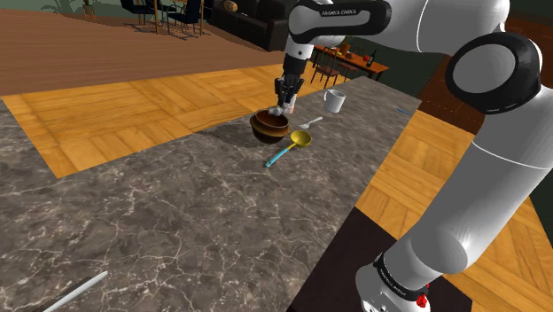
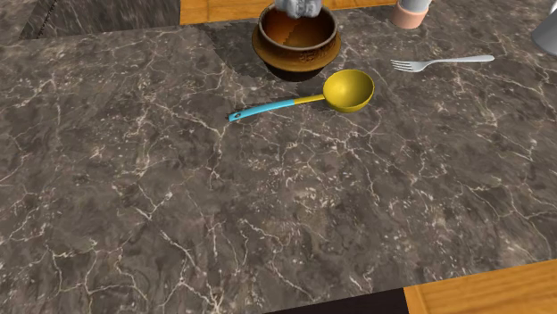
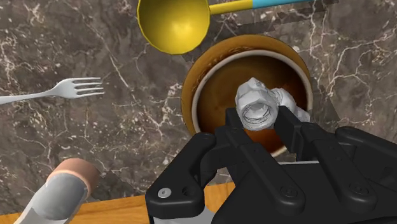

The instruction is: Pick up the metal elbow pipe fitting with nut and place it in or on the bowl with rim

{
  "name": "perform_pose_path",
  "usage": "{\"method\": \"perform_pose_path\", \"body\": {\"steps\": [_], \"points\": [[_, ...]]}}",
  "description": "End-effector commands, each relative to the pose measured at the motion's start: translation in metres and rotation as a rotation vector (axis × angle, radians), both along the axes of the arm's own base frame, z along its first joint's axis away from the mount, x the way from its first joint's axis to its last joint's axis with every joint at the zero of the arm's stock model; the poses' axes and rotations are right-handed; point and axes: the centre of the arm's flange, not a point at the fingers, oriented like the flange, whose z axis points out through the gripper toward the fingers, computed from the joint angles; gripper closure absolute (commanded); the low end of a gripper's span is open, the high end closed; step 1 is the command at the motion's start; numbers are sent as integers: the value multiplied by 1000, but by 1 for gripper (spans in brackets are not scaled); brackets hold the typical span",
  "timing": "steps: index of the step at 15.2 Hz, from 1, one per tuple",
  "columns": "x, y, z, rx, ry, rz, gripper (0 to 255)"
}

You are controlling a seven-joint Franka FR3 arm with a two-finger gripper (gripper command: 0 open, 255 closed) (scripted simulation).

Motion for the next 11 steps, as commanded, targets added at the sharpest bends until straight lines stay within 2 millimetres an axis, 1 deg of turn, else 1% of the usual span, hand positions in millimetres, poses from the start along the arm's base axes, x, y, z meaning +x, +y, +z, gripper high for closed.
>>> {"method": "perform_pose_path", "body": {"steps": [1,4,11], "points": [[0,1,-12,0,-1,0,255],[0,1,-27,0,-1,0,255],[0,1,-27,0,-1,0,255]]}}
